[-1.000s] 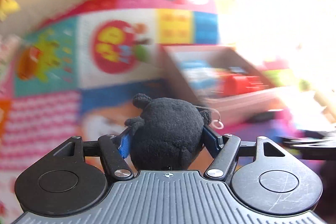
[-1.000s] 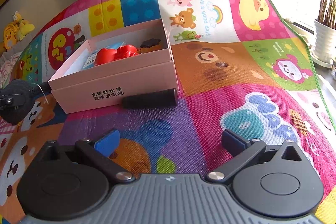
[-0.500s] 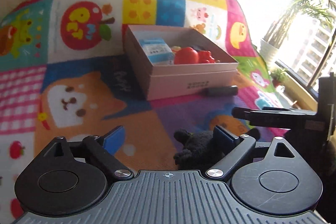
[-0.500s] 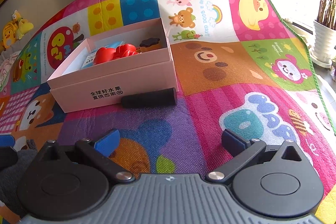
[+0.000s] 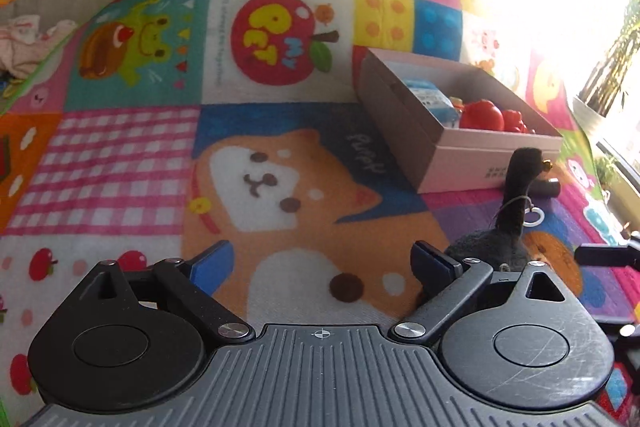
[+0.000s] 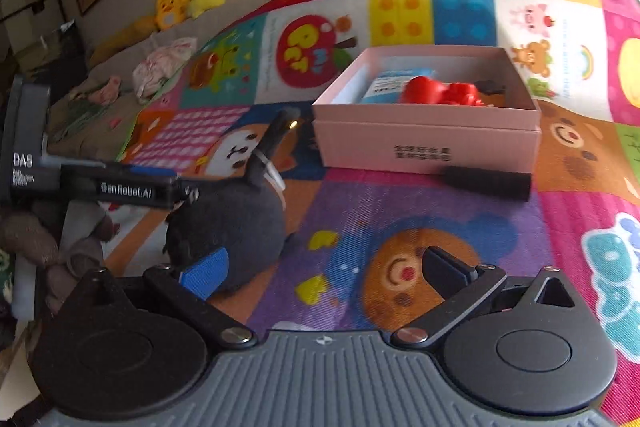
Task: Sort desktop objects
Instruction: 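Carry the black plush with the left tool while the right tool moves toward the black stick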
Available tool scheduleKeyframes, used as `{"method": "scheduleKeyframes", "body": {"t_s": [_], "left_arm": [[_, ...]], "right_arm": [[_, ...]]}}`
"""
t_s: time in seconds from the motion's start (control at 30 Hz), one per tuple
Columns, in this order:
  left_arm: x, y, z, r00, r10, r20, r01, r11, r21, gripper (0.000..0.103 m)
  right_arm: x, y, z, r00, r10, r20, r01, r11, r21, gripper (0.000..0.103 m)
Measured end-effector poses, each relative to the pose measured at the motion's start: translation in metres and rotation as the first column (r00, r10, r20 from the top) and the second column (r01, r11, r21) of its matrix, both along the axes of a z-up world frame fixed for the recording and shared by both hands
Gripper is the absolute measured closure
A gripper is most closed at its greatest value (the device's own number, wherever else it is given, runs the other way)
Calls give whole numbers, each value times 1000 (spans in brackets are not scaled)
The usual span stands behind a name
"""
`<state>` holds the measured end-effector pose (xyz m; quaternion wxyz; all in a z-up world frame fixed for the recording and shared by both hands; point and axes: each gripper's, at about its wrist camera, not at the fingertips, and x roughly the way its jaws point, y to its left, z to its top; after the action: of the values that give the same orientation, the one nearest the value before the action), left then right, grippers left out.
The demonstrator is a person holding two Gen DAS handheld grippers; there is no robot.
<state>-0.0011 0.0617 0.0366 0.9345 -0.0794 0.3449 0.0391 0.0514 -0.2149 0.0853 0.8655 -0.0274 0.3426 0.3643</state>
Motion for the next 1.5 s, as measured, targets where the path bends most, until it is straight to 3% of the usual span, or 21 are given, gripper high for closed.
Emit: {"method": "scheduleKeyframes", "body": {"t_s": [0.13, 0.27, 0.43, 0.5, 0.67, 0.97, 1.1, 1.17, 1.27, 1.33, 1.5], "left_arm": [[-15, 7, 15, 999, -5, 45, 7, 999, -34, 1], [-28, -9, 21, 991, -119, 66, 123, 990, -74, 0], [-34, -54, 7, 962, -269, 43, 270, 962, -23, 0], [-33, -71, -6, 957, -290, 13, 290, 957, 32, 0], [-20, -83, -30, 980, -186, -68, 197, 956, 217, 0], [-14, -42, -33, 993, -81, -80, 100, 958, 267, 0], [-9, -33, -32, 998, -18, -66, 39, 943, 331, 0], [-9, -27, -29, 998, -12, -61, 31, 950, 311, 0], [-16, -23, -22, 991, -128, -41, 133, 978, 163, 0], [-21, -32, -18, 982, -188, -5, 188, 978, 95, 0], [0, -53, -20, 992, -120, 39, 112, 978, 174, 0]], "right_arm": [[-3, 31, -10, 1000, 4, 1, -4, 998, -69, 0], [-1, 32, -16, 999, -34, 20, 36, 993, -109, 0], [11, -3, -15, 981, -180, 76, 188, 974, -129, 0], [18, -16, -19, 967, -242, 84, 253, 956, -149, 0], [32, -39, -27, 936, -352, 16, 352, 929, -114, 0], [30, -25, -31, 942, -331, 50, 334, 924, -188, 0], [30, -23, -32, 942, -333, 52, 336, 921, -197, 0], [31, -23, -32, 943, -329, 50, 332, 922, -198, 0], [31, -23, -32, 944, -326, 50, 329, 923, -197, 0], [31, -24, -32, 944, -326, 50, 329, 923, -197, 0], [31, -24, -31, 945, -324, 51, 327, 924, -198, 0]]}}
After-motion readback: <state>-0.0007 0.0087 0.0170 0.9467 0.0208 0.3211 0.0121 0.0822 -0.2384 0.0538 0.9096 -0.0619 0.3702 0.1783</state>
